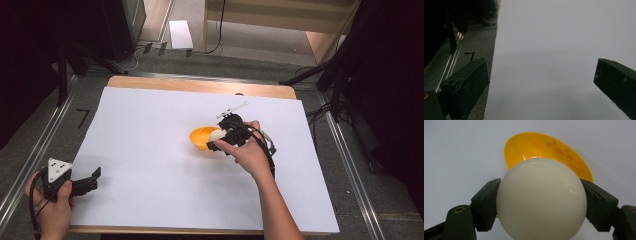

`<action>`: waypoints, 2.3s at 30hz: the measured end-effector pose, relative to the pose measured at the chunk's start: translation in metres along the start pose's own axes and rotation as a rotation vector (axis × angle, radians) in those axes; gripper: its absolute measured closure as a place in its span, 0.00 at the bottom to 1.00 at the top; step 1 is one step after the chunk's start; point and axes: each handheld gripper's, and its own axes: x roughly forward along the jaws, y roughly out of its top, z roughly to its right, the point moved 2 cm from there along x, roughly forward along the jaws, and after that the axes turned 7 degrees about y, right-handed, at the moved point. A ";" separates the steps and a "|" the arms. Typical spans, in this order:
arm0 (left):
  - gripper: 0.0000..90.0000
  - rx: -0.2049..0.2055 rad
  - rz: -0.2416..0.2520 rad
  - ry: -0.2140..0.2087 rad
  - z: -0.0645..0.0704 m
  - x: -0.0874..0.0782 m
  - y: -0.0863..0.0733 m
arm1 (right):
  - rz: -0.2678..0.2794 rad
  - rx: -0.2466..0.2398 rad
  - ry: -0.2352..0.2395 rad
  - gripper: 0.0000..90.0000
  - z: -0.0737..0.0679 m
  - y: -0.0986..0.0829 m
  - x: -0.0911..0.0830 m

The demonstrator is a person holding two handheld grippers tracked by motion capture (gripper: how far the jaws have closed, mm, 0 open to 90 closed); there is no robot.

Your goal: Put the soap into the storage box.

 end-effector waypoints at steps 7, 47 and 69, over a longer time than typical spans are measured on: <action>0.00 -0.002 -0.001 0.002 0.000 0.000 0.000 | -0.004 0.011 0.004 0.27 0.000 0.006 0.008; 0.00 -0.005 -0.009 -0.008 -0.001 0.001 0.000 | -0.013 0.159 -0.075 0.27 0.009 0.024 0.050; 0.00 -0.007 -0.013 -0.012 -0.001 0.001 0.000 | 0.003 0.191 -0.053 0.21 0.011 0.022 0.050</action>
